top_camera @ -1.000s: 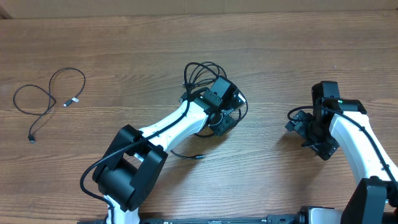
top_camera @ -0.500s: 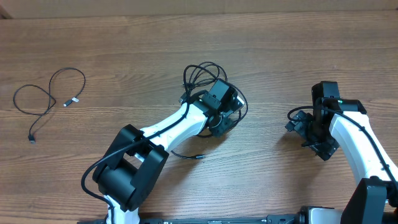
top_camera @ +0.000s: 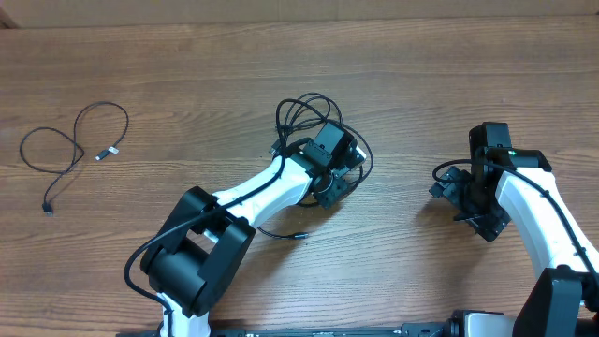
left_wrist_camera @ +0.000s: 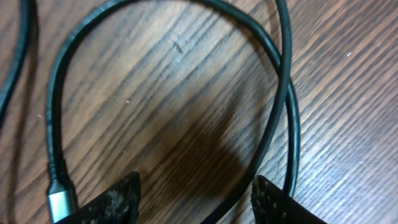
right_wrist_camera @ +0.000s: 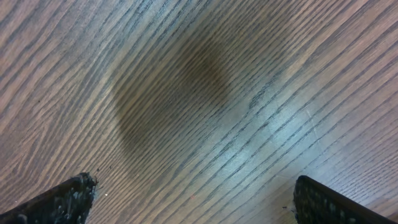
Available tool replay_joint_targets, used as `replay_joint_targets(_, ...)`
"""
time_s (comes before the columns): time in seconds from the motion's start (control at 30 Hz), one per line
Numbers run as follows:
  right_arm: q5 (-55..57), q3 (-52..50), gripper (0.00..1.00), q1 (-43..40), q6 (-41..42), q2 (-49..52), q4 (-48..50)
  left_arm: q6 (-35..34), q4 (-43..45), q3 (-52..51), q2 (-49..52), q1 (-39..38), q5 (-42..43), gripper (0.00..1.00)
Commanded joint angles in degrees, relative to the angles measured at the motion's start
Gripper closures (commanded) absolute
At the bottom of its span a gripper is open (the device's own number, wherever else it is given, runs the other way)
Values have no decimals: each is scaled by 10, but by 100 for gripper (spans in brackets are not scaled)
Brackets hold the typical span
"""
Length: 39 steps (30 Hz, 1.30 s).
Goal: Untangle cables
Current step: 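Lower the left gripper onto the tangle and grasp a black cable, then lift the grasped cable up and pull it leftward out of the tangle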
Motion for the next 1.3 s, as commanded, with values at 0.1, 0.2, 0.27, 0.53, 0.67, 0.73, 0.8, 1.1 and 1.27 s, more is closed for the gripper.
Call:
replay_joint_targets(0.1,0,1,0,-2,-2,-2,-1,36,-5,-9,26,3,-15,45)
replay_joint_targets(0.2,0,1,0,-2,-2,-2,-1,36,-8,-9,26,3,-18,65)
replay_joint_targets(0.27,0,1,0,-2,-2,-2,-1,36,-7,-8,26,2,-27,85)
replay_joint_targets(0.53,0,1,0,-2,-2,-2,-2,-12,-110,160,-32,14,-65,96)
replay_joint_targets(0.67,0,1,0,-2,-2,-2,-3,-12,-172,274,-69,25,-65,96)
replay_joint_targets(0.73,0,1,0,-2,-2,-2,-2,-18,-199,333,-89,34,-65,96)
replay_joint_targets(0.8,0,1,0,-2,-2,-2,-1,-24,-217,382,-108,43,-65,96)
replay_joint_targets(1.1,0,1,0,-2,-2,-2,1,-69,-227,545,-205,101,-64,96)
replay_joint_targets(1.27,0,1,0,-2,-2,-2,4,-110,-228,578,-243,143,-46,96)
